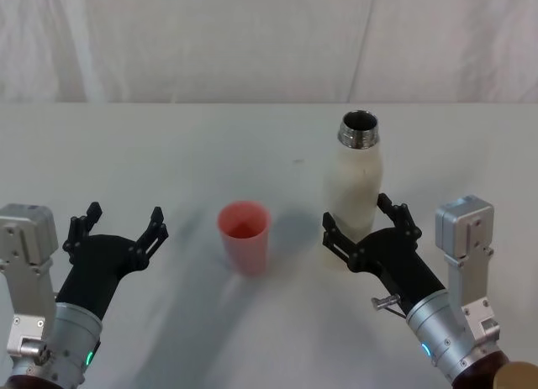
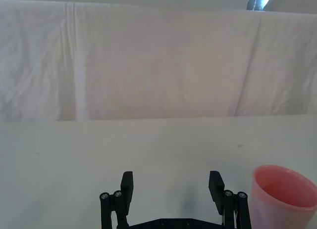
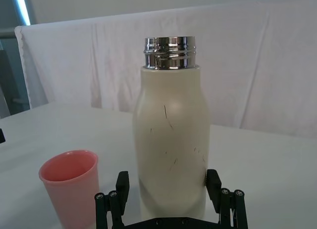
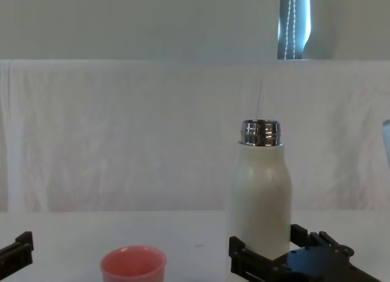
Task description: Grasp the thermos with one hand and pour water into the cup lid.
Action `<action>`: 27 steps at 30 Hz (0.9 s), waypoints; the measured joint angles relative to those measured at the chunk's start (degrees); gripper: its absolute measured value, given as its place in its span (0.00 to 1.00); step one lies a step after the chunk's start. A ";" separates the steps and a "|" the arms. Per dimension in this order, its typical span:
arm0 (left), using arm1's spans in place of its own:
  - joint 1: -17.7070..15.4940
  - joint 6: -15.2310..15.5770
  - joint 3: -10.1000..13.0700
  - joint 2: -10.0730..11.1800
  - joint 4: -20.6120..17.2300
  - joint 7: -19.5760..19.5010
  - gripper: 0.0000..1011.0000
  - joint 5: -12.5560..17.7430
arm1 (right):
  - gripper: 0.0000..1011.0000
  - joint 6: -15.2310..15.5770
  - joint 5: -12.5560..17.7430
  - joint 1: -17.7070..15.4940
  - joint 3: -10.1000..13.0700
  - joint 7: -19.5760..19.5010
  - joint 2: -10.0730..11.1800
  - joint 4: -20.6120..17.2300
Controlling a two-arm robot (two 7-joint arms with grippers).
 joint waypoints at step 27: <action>0.00 0.00 0.00 0.00 0.00 0.00 0.99 0.00 | 0.99 -0.15 0.35 3.65 -0.43 0.61 -0.25 3.58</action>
